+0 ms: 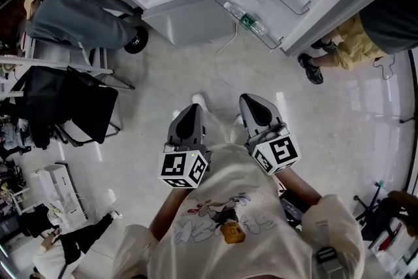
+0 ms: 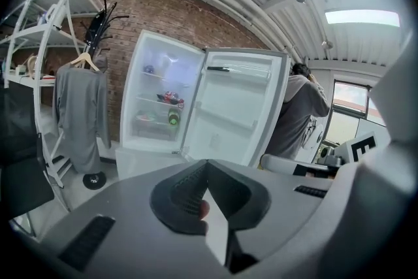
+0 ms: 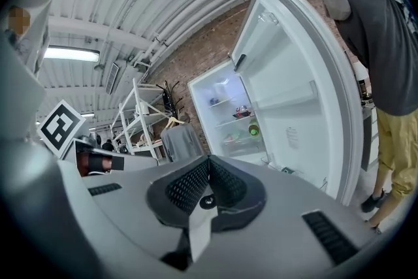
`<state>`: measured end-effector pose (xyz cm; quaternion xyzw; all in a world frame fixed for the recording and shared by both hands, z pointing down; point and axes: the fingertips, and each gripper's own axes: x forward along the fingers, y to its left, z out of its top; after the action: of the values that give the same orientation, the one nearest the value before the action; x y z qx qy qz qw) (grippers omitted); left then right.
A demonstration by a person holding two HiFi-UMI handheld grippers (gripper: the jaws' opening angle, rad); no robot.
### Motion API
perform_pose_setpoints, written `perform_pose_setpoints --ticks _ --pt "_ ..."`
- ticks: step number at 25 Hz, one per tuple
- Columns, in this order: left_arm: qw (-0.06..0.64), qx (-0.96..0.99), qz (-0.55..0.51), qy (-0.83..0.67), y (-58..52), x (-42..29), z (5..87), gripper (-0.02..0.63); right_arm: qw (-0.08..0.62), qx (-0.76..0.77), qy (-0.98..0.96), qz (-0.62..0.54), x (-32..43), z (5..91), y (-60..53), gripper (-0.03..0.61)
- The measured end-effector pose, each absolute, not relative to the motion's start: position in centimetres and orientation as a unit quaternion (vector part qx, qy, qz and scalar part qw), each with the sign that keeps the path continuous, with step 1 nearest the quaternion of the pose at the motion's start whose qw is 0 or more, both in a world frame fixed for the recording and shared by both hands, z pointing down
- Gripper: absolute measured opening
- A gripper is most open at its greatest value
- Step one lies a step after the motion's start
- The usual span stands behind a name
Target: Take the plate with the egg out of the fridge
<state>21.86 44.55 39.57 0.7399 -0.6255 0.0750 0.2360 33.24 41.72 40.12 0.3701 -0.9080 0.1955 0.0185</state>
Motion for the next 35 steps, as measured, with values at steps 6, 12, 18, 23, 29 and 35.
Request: perform_pose_setpoints --ticks 6,12,18,23,29,35 --pt "0.248 0.733 0.057 -0.631 42.8 19.4 40.2 0.009 0.034 0.353 -0.915 0.194 30.3 40.1 39.9 0.005" --pt "0.258 0.733 0.043 -0.628 38.9 15.4 40.7 0.009 0.045 0.341 -0.917 0.201 25.1 40.6 36.4 0.005" --pt "0.267 0.732 0.039 -0.625 34.7 9.9 41.6 0.009 0.056 0.326 -0.921 0.204 19.2 41.5 32.5 0.005" --pt "0.264 0.734 0.033 -0.625 31.2 4.4 40.5 0.009 0.075 0.333 -0.918 0.2 14.8 41.4 29.0 0.005" --pt "0.263 0.744 0.029 -0.613 28.6 -0.5 40.2 0.009 0.079 0.354 -0.91 0.202 10.6 41.1 25.8 0.005" --pt "0.265 0.758 0.022 -0.595 27.1 -4.1 39.7 0.009 0.071 0.368 -0.905 0.2 6.3 40.4 23.2 0.005"
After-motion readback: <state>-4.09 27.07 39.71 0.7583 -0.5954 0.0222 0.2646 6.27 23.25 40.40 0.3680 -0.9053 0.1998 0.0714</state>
